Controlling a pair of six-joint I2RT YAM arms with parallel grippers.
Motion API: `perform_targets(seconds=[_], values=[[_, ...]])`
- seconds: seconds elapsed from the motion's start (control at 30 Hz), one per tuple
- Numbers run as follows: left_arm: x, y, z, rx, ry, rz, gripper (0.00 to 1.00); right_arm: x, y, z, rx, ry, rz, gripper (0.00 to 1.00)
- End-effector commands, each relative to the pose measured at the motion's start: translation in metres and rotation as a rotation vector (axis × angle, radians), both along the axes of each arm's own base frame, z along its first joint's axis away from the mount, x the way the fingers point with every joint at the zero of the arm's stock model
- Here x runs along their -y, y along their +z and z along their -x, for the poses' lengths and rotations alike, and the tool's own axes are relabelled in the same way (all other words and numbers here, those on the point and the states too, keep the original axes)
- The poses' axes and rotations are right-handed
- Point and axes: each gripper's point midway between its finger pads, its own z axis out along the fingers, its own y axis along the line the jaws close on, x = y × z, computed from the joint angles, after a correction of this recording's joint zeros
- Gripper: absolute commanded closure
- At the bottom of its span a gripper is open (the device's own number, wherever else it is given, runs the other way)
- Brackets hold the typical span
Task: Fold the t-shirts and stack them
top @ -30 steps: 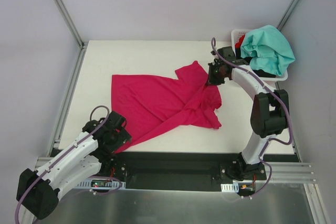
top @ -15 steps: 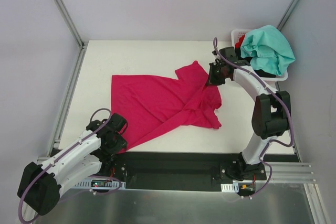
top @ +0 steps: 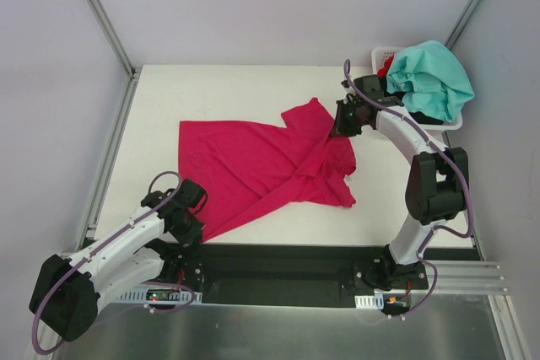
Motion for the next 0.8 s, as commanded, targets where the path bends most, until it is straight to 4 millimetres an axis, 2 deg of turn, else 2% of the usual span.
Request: perform_targets(seconds=[0.0,0.13,0.23,0.27,0.33,0.37,0.43,0.47,0.53,0.57,0.6,0.63,0.67,0.7,0.73,0.77], values=[[-0.005,-0.003,0.004,-0.023,-0.006,-0.031,1.00,-0.001,0.023,-0.003,0.064,-0.004,-0.043,0.99],[-0.004,-0.001,0.001,-0.014,-0.015,-0.030,1.00,-0.003,0.022,-0.001,0.055,-0.003,-0.053,0.99],[-0.004,0.014,-0.018,0.041,-0.060,-0.065,1.00,-0.003,0.022,0.001,0.055,-0.005,-0.056,0.99],[0.000,0.030,-0.036,0.088,-0.090,-0.064,1.00,-0.002,0.020,0.000,0.056,-0.010,-0.046,0.99],[-0.001,0.041,-0.057,0.085,-0.116,-0.107,1.00,0.000,0.023,-0.002,0.064,-0.016,-0.041,0.99],[0.006,0.060,-0.080,0.133,-0.158,-0.097,1.00,0.001,0.024,-0.005,0.075,-0.022,-0.035,0.99],[0.006,0.067,-0.108,0.127,-0.188,-0.116,1.00,0.002,0.030,-0.009,0.095,-0.027,-0.028,0.99],[0.013,0.087,-0.133,0.188,-0.193,-0.105,1.00,0.002,0.035,-0.011,0.116,-0.029,-0.031,0.99],[0.012,0.093,-0.160,0.176,-0.242,-0.133,1.00,0.001,0.050,-0.016,0.155,-0.023,-0.047,0.99],[0.019,0.120,-0.188,0.247,-0.257,-0.118,1.00,-0.002,0.060,-0.018,0.178,-0.011,-0.065,0.99],[0.019,0.118,-0.204,0.225,-0.264,-0.123,1.00,-0.004,0.067,-0.020,0.193,-0.007,-0.075,0.99],[0.021,0.126,-0.216,0.239,-0.309,-0.123,1.00,-0.007,0.085,-0.029,0.236,0.002,-0.089,0.99],[0.027,0.156,-0.245,0.319,-0.308,-0.118,1.00,-0.008,0.095,-0.031,0.250,0.005,-0.093,0.99],[0.027,0.156,-0.260,0.310,-0.314,-0.127,1.00,-0.007,0.100,-0.036,0.260,0.008,-0.081,0.99],[0.021,0.166,-0.276,0.333,-0.318,-0.130,1.00,-0.006,0.113,-0.042,0.289,0.013,-0.075,0.99],[0.018,0.197,-0.295,0.393,-0.299,-0.129,1.00,-0.004,0.137,-0.050,0.332,0.008,-0.068,0.99]])
